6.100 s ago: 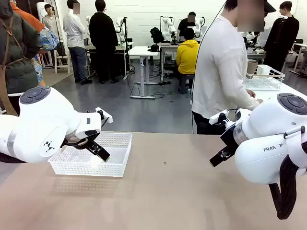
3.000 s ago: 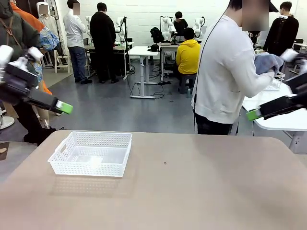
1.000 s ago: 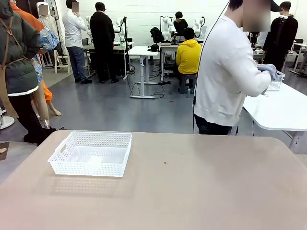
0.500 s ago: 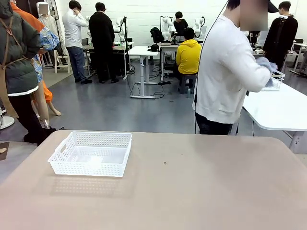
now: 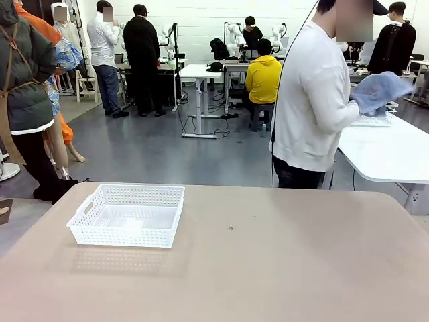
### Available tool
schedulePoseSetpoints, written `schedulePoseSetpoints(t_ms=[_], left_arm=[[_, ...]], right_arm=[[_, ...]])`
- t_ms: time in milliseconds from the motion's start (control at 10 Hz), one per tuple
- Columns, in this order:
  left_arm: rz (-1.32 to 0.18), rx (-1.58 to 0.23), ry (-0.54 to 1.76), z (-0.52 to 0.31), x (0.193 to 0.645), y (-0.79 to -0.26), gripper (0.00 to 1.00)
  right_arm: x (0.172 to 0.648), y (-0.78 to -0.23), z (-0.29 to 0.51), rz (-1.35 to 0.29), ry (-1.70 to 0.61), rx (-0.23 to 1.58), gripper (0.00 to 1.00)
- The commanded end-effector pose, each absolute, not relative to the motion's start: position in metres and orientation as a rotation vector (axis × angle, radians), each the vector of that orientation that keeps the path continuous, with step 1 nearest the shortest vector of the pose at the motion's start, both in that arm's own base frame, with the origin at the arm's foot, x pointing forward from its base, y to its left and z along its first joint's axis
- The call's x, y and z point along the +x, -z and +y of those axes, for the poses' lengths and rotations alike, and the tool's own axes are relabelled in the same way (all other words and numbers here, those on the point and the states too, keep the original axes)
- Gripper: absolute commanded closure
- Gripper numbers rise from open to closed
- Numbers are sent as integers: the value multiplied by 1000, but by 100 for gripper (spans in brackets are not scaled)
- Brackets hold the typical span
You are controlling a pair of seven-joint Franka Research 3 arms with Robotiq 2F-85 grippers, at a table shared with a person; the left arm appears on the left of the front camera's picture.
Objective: Clean and organize the cups into the basket.
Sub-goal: Pick up the Organizing basket and move it to the center of the table, then pick up the Reusable plastic cup from the right side of the table and place it inside the Organizing basket.
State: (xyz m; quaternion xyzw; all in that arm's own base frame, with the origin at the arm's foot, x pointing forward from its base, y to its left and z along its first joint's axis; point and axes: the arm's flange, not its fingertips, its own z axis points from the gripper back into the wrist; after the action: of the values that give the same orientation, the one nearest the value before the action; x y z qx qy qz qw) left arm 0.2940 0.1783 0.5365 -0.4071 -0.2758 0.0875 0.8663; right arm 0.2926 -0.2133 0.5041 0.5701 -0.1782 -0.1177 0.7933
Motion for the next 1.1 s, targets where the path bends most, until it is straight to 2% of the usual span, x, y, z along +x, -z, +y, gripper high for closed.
schedulePoseSetpoints(t_ms=[0, 1000], left_arm=[[-578, -846, -180, 180, 293, -537, 0], [-578, -846, -180, 180, 293, -537, 0]], right_arm=[[294, -505, -213, -385, 246, 1235, 0], [294, -505, -213, -385, 246, 1235, 0]])
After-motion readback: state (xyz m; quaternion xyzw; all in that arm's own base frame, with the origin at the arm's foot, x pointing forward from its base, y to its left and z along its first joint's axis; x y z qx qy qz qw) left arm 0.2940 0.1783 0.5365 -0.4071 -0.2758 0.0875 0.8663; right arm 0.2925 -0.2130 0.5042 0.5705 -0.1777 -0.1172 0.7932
